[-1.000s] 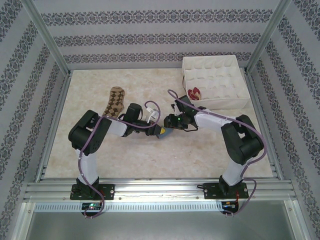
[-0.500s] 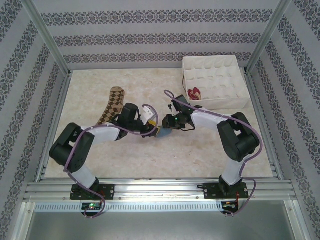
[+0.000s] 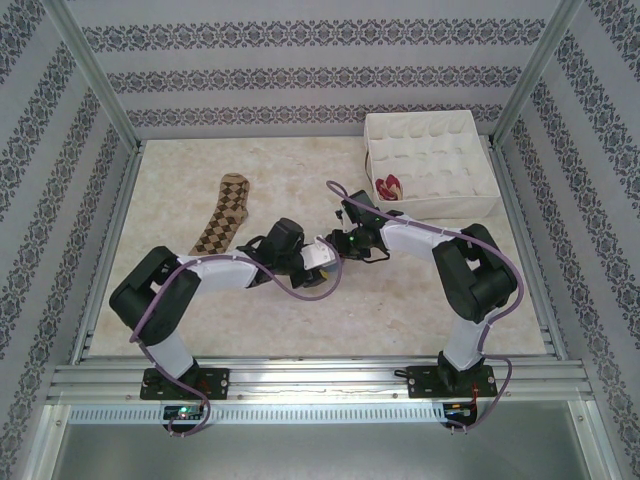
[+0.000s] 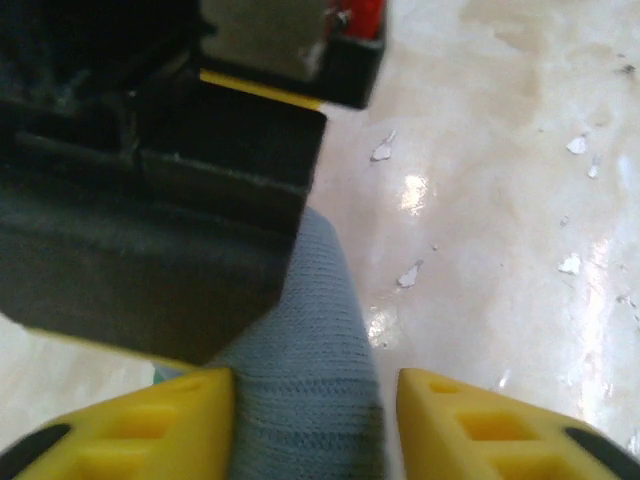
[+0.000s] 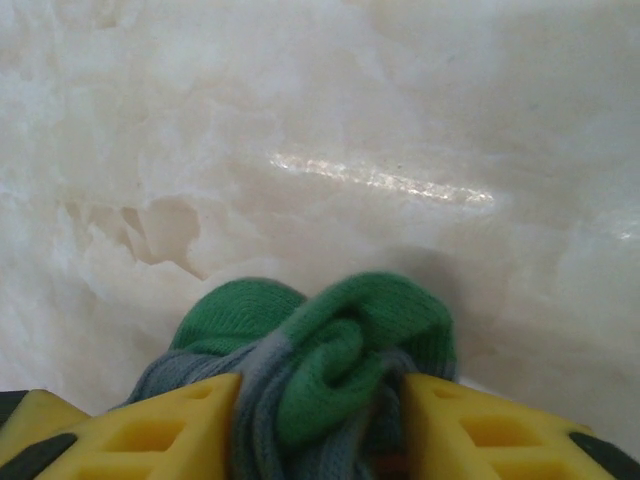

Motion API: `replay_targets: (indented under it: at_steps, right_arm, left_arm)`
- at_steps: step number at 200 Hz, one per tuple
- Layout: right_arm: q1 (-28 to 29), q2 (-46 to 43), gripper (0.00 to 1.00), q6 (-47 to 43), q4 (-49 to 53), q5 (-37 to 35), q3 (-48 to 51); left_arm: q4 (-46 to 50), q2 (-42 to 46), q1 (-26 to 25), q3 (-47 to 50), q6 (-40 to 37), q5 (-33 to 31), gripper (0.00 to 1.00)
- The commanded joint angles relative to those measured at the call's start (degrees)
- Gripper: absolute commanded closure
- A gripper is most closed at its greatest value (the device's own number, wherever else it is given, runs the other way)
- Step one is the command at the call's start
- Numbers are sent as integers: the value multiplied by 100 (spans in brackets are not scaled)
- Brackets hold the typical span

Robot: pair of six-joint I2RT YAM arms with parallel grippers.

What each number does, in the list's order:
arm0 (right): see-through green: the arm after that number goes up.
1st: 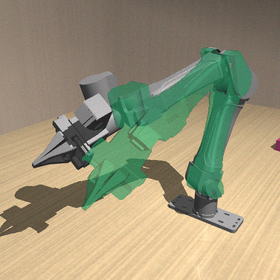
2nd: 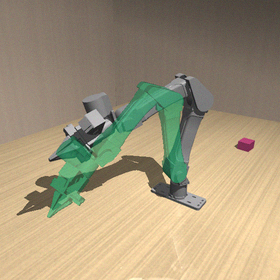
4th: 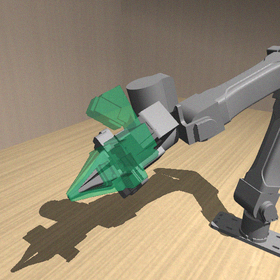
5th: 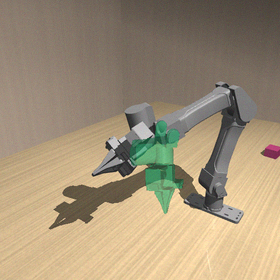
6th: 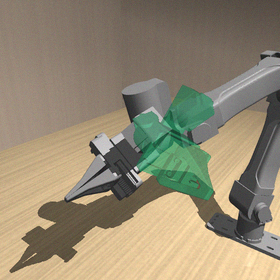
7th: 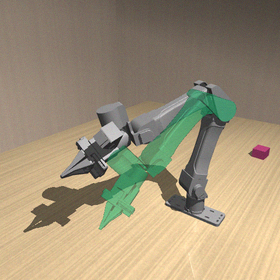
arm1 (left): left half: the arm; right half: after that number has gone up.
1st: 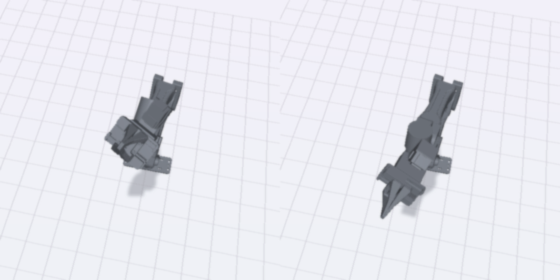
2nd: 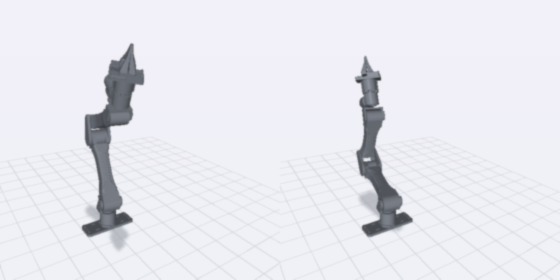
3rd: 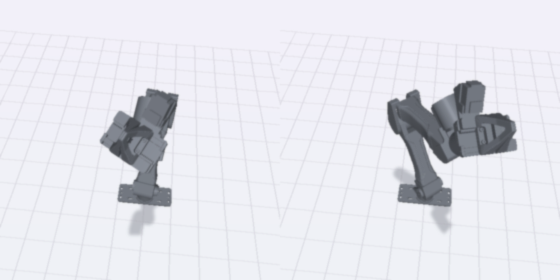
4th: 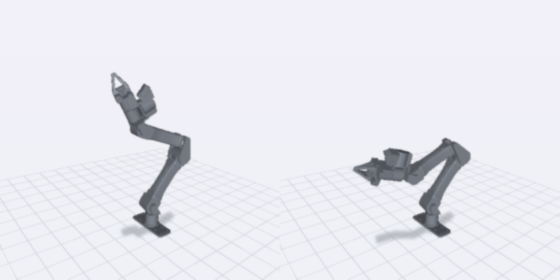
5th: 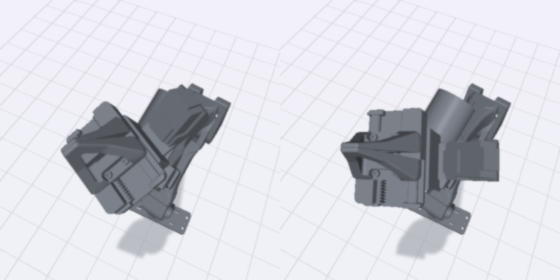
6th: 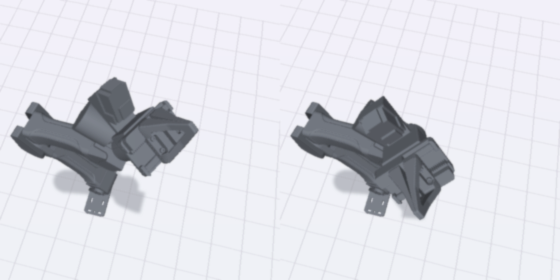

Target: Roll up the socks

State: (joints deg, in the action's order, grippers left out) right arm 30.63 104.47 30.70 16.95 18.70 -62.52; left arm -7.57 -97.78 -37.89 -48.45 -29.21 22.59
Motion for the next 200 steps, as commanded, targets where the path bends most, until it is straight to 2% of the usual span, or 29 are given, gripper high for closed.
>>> replay_targets:
  at_steps: [1,19,31,59,111,159,200]
  right_arm:
    - [112,159,45,71,457,-58,8]
    - [107,42,40,195,458,-106,54]
    - [103,-78,38,326,442,-176,95]
    - [-2,-550,35,689,270,-350,277]
    - [-75,-1146,33,1329,4,-516,481]
    - [-36,-1065,32,1834,-265,-427,626]
    - [21,-796,32,2195,-500,-274,637]
  left_arm:
    - [542,-295,-98,-215,-41,-268,73]
    - [528,-340,-96,-182,148,-276,92]
    - [423,-332,-81,-96,296,-233,100]
    - [158,-336,102,105,818,208,100]
    - [-885,-452,576,583,1919,1256,100]
    - [-1463,-635,929,661,2652,1980,100]
    - [-1560,-744,1037,653,2806,2230,100]
